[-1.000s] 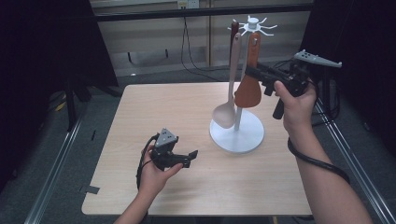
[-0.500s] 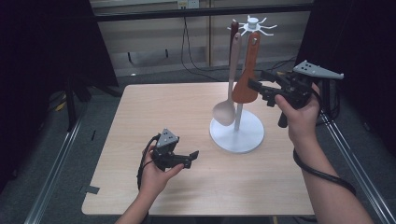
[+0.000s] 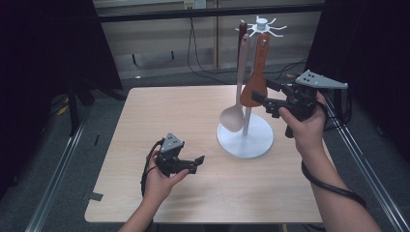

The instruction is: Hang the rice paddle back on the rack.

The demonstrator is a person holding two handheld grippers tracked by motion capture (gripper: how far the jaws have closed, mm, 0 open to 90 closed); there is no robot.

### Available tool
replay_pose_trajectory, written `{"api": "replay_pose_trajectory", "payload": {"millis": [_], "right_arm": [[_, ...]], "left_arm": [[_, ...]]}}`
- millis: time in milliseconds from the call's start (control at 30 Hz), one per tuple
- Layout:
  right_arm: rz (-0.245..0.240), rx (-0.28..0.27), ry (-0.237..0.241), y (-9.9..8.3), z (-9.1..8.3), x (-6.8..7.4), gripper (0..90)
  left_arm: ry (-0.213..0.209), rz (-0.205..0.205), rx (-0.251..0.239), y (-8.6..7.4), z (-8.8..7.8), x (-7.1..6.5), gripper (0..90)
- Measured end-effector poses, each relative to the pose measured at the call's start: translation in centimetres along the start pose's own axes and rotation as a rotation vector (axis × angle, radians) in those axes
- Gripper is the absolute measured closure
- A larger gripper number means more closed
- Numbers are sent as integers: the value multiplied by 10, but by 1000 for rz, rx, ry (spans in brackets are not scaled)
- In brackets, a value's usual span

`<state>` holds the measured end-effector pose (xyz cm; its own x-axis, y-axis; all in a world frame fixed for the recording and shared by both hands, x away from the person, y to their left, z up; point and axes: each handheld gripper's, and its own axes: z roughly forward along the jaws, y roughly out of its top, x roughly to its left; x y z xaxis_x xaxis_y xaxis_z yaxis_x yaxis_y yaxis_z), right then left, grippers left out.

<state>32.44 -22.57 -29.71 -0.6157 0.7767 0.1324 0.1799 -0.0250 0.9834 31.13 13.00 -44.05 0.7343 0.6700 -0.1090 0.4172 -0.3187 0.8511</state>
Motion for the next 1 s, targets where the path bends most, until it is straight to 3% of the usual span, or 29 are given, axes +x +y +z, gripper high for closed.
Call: {"api": "replay_pose_trajectory", "payload": {"millis": [200,267,300,400,1000], "right_arm": [[-10,9,3,-6,-3,3,267],[-11,7,6,-7,-4,3,266],[-10,7,9,-8,-4,3,265],[-14,12,10,-11,-5,5,262],[-3,32,13,-35,-9,8,252]], "left_arm": [[1,23,-1,1,-1,1,82],[0,-3,-6,1,0,0,82],[0,17,-1,1,-1,1,82],[4,-1,-2,1,-1,-1,82],[3,4,0,1,-1,-1,82]]}}
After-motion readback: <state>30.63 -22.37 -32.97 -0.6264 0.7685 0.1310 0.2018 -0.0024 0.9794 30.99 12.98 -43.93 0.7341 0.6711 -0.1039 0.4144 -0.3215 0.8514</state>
